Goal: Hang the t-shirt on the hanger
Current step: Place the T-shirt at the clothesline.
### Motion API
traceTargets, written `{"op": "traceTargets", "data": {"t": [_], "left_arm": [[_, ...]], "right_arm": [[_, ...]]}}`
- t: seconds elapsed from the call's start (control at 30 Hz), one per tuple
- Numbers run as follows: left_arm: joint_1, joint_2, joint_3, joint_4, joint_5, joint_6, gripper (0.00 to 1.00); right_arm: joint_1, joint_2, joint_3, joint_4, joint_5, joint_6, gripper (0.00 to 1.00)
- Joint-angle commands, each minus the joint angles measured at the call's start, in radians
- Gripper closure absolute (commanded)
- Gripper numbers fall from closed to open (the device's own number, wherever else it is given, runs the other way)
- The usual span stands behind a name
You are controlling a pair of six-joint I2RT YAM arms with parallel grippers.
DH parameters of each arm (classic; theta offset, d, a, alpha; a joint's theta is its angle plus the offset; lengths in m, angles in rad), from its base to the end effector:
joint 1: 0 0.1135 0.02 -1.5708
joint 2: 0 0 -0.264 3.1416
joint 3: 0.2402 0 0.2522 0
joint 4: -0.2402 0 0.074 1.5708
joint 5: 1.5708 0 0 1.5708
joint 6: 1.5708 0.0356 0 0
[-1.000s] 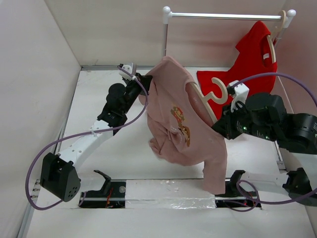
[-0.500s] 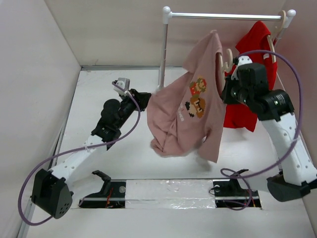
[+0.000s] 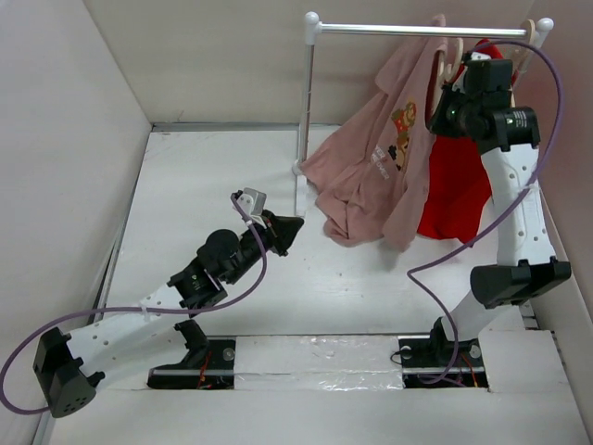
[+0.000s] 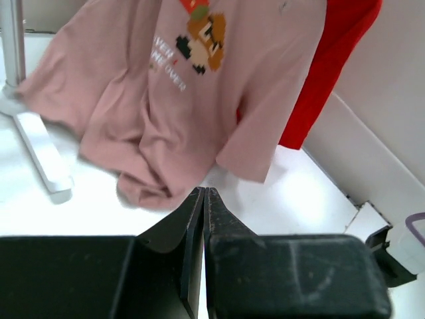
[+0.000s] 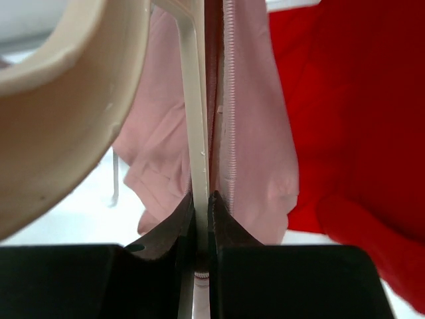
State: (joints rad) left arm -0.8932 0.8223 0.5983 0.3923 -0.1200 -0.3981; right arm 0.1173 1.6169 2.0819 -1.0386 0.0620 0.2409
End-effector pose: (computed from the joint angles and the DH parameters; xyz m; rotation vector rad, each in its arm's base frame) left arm 0.1289 -0.1534 0.3293 0.2594 1.4542 -0.9792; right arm 0.3143 0.0348 0.4813 0.1687 2.1399 0.1427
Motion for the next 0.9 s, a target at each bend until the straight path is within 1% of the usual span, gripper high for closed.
{"op": "traceTargets", "data": {"t": [0.0, 0.03, 0.17, 0.27, 0.3, 0.43, 0.5, 0.73, 0.87], "left_arm": [[-0.032, -0.017, 0.009, 0.005, -0.130, 0.051, 1.00], [-0.032, -0.015, 0.000, 0.013, -0.124, 0.051, 1.00], [-0.032, -0.009, 0.000, 0.014, -0.096, 0.042, 1.00], [-0.032, -0.021, -0.015, 0.033, -0.084, 0.041, 1.00], [-0.032, -0.029, -0.018, 0.034, -0.093, 0.041, 1.00], [-0.032, -0.038, -0.023, 0.039, -0.096, 0.041, 1.00], [-0.032, -0.037, -0.025, 0.045, -0.098, 0.042, 1.00], [-0.032, -0.009, -0.023, 0.057, -0.066, 0.038, 1.00], [-0.032, -0.005, -0.025, 0.060, -0.067, 0.041, 1.00]], "right_arm": [[-0.051, 0.020, 0.128, 0.091, -0.030, 0.001, 1.00], [-0.062, 0.037, 0.182, 0.081, -0.037, 0.000, 1.00], [-0.125, 0.112, 0.289, 0.037, -0.053, 0.004, 1.00], [-0.145, 0.144, 0.311, 0.049, -0.054, 0.015, 1.00], [-0.159, 0.161, 0.314, 0.052, -0.083, 0.015, 1.00], [-0.198, 0.195, 0.348, 0.052, -0.114, 0.020, 1.00], [-0.199, 0.202, 0.349, 0.074, -0.137, 0.015, 1.00], [-0.220, 0.258, 0.397, 0.072, -0.162, 0.011, 1.00], [-0.229, 0.276, 0.395, 0.109, -0.175, 0.018, 1.00]]}}
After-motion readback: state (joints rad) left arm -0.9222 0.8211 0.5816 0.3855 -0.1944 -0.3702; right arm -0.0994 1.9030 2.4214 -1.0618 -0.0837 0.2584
